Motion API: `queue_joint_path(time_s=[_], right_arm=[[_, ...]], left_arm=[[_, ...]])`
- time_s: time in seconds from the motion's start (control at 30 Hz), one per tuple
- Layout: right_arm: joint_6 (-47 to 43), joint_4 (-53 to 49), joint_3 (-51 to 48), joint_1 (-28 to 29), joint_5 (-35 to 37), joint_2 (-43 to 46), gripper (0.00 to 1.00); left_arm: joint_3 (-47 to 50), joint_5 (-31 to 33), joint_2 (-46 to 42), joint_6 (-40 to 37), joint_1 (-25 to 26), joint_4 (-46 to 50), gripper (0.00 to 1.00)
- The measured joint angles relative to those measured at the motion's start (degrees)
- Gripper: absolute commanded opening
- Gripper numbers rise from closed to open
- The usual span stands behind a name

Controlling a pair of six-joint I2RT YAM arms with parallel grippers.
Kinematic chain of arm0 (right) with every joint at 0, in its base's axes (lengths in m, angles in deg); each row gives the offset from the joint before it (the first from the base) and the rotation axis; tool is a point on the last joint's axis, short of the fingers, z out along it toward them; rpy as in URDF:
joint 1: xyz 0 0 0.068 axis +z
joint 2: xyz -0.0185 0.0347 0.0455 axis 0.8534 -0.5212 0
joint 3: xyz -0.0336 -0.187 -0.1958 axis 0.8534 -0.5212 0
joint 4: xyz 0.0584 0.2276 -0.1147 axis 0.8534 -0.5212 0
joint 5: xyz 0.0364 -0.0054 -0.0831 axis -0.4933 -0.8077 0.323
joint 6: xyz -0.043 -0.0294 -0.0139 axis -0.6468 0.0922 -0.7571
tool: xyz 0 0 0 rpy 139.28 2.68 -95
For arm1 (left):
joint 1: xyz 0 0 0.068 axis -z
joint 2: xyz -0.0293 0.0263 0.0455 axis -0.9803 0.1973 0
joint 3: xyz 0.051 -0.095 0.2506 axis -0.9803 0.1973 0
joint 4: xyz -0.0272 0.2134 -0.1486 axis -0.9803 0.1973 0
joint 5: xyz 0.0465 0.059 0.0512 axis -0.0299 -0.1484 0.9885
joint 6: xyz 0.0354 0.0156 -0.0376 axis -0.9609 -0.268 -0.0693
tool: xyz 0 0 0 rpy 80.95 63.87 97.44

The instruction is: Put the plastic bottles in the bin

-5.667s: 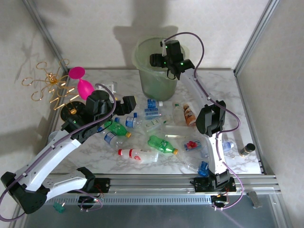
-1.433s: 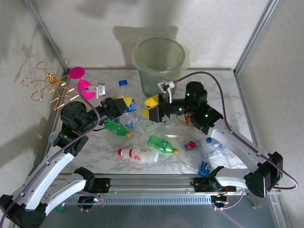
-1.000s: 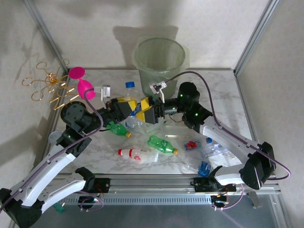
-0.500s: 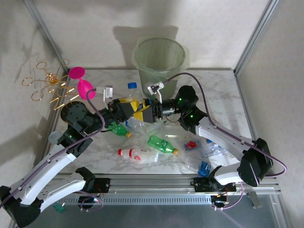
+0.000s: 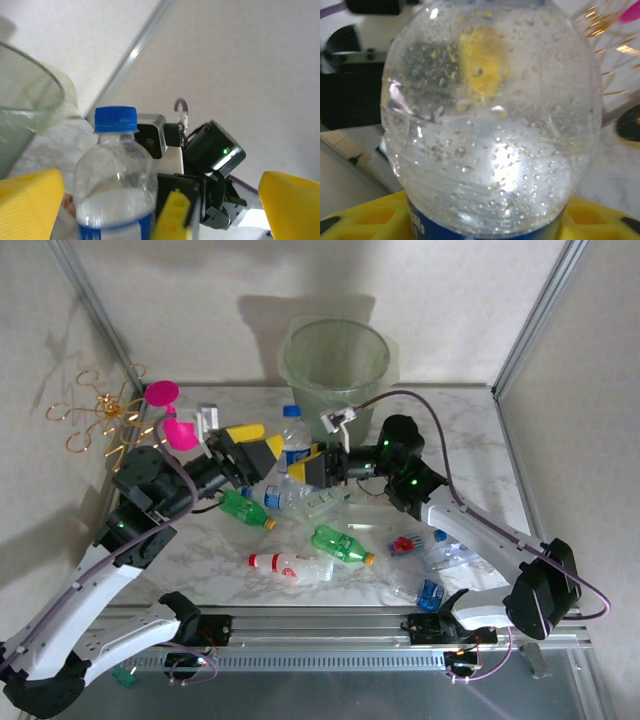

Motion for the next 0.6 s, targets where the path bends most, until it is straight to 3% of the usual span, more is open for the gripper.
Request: queue_joint_path(time_s=[0.1, 0.23, 0.6], right_arm=[[-1.7, -7.1, 3.7, -4.8, 5.3, -0.5, 0.49], [-5.8, -19.7, 16.6, -8.9, 16.4, -4.4, 0.49], [-15.7, -40.4, 49.3, -14.8, 41.4, -26.9, 0.49]], left_arm=[[-5.8, 7.8, 0.5, -1.9, 0.0, 6.1, 0.97], [-9.7, 15.4, 1.4, -2.9, 0.0, 11.6, 0.96], [-6.8, 23.4, 4.6, -3.0, 0.0, 21.1, 0.94]])
